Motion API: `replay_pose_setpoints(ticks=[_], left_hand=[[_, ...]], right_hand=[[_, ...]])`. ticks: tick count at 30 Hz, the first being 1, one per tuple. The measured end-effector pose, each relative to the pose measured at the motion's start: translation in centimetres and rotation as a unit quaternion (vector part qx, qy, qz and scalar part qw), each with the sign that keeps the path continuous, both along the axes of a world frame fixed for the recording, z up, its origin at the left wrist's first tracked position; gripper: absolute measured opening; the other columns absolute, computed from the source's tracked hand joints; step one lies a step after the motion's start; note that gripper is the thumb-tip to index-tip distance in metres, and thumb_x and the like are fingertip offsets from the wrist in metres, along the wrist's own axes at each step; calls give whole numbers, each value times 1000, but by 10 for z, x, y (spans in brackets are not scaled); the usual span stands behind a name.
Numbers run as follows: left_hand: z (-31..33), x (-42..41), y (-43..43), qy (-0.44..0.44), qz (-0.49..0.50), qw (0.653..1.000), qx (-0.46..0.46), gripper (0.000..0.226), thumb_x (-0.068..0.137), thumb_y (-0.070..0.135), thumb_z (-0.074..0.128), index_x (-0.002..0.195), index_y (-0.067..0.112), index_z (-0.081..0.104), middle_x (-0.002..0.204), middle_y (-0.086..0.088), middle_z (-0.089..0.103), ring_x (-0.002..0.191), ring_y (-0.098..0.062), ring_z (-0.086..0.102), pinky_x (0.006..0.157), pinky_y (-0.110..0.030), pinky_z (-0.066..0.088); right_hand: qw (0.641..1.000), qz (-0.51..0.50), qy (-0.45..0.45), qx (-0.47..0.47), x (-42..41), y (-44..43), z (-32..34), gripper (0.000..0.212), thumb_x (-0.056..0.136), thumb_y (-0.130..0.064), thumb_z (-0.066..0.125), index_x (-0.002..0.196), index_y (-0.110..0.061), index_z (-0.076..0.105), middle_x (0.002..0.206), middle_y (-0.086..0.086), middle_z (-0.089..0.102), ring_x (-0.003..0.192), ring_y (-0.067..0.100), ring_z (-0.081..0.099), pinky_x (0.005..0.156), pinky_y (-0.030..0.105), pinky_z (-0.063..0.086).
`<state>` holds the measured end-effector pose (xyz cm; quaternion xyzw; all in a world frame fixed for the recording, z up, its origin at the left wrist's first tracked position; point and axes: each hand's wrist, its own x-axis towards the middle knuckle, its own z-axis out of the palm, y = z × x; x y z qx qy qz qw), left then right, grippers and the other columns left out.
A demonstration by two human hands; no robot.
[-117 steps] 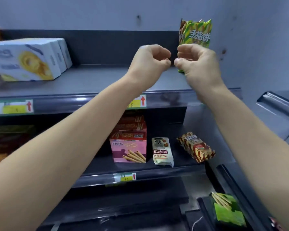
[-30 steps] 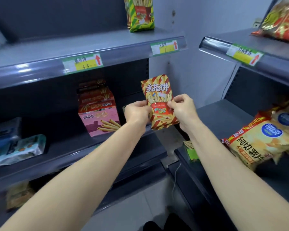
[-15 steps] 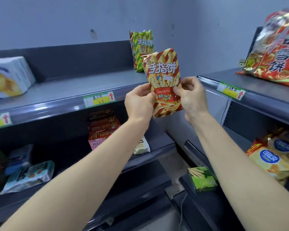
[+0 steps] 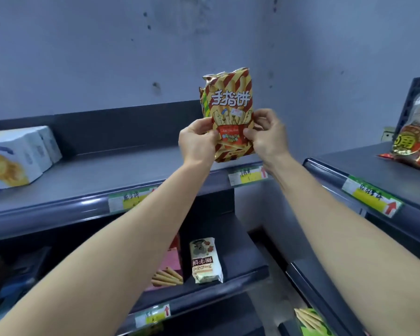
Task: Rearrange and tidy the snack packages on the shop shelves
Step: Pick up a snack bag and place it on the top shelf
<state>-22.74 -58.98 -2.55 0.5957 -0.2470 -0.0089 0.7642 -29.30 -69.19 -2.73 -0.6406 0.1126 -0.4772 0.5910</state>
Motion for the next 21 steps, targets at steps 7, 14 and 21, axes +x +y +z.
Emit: replay_pose_setpoints(ticks=[7,14,21], left_hand=[[-4,38,-42,9,29,999,28,24,83,-10,58,102,2,67,93,-10,68,82,-21,65,69,-26,57],[-11,60,-67,24,46,997,65,29,82,-6,63,111,0,64,104,-14,69,95,-27,67,83,-40,57],[-9,61,-65,34,37,995,86,34,85,-3,63,118,0,59,110,-14,66,101,-26,65,86,-36,56]], right_hand=[[999,12,37,12,44,-47,-6,30,85,15,54,99,-12,47,112,9,61,97,18,58,71,24,54],[991,-7,131,-14,72,-77,-9,29,86,7,58,108,-11,53,104,6,61,100,24,62,84,41,55],[977,-76,172,-101,71,-75,-13,42,87,-8,63,128,-7,51,127,9,58,114,22,57,92,31,50]])
